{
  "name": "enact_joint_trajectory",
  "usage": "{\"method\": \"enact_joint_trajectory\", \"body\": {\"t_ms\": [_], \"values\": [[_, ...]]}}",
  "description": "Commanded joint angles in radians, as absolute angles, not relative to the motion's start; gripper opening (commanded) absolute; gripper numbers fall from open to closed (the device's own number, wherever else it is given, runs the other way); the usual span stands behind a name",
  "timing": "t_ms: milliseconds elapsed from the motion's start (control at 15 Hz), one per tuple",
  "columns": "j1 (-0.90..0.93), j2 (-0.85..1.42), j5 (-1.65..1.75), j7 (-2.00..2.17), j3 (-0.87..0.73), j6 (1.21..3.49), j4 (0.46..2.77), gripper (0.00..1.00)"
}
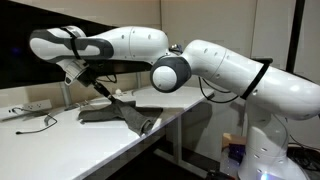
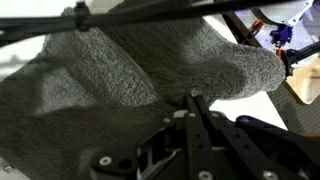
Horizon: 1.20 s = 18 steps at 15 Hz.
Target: Slide the grey towel across the table.
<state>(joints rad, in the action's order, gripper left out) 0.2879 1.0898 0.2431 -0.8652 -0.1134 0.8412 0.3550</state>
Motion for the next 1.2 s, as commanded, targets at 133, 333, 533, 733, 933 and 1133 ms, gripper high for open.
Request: {"method": "enact_joint_trajectory", "body": {"t_ms": [133, 333, 533, 733, 933, 1133], "values": [[0.177, 1.093, 0.233, -0.792, -0.153, 0.826, 0.355, 0.03], [0.059, 1.096, 0.214, -0.744, -0.169, 0.827, 0.355, 0.04], [-0.073, 1.102, 0.211, -0.718, -0.183, 0.828, 0.356, 0.03], [-0.212, 1.112, 0.211, -0.703, -0.197, 0.832, 0.356, 0.03], [-0.361, 1.088, 0.216, -0.675, -0.180, 0.861, 0.405, 0.04], [-0.507, 1.092, 0.202, -0.660, -0.181, 0.870, 0.397, 0.03]]}}
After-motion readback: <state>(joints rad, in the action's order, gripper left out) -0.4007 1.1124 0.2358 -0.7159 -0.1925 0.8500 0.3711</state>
